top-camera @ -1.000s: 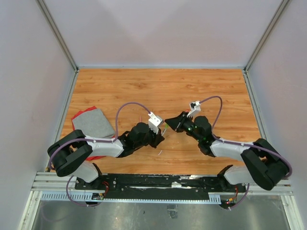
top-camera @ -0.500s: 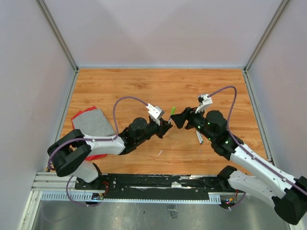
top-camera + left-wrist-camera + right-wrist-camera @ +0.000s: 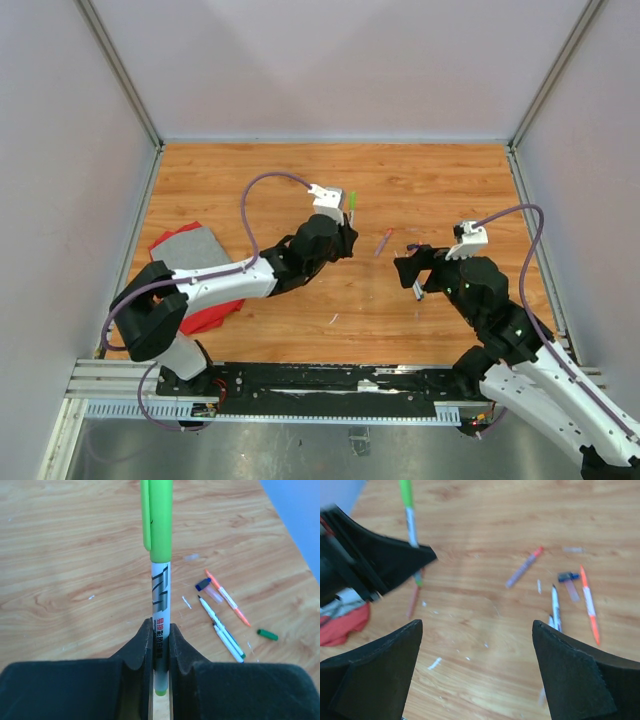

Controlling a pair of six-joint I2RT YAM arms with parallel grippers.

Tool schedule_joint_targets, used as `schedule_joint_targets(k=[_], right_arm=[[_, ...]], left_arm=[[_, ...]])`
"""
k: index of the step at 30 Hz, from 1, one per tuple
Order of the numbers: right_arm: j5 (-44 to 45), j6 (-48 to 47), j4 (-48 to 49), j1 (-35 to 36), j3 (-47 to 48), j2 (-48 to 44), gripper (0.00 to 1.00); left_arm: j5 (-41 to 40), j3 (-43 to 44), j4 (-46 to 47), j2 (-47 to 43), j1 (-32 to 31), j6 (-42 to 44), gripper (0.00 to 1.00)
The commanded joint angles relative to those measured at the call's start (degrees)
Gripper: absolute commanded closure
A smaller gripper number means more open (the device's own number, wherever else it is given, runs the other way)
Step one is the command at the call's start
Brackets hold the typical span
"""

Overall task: Insert the pens into the pen caps
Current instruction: Place the pen at the center of the board.

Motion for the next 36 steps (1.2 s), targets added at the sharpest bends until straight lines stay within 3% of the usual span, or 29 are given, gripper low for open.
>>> schedule_joint_targets(k=[1, 5, 10, 22, 36], right_arm=[[7.0, 3.5, -12.0, 0.5, 2.5, 1.2, 0.09], [6.3, 5.2, -13.6, 0.5, 1.9, 1.8, 0.08], [4.6, 5.9, -13.5, 0.5, 0.0, 0.6, 0.08], [3.1, 6.8, -13.8, 0.5, -2.4, -1.6, 0.09], [1.8, 8.1, -13.8, 0.5, -3.5, -2.2, 0.09]], left_arm=[[-9.4, 8.9, -24.9, 5.0, -0.1, -11.1, 1.0], [-12.1, 12.4, -36.3, 8.7, -0.1, -18.3, 0.99], [-16.0, 13.6, -43.6, 11.8, -0.1, -24.9, 1.0], [-15.9, 12.7, -47.2, 15.5, 2.5, -27.0, 0.94], [-15.5, 11.3, -48.0, 16.2, 2.9, -28.1, 0.71]])
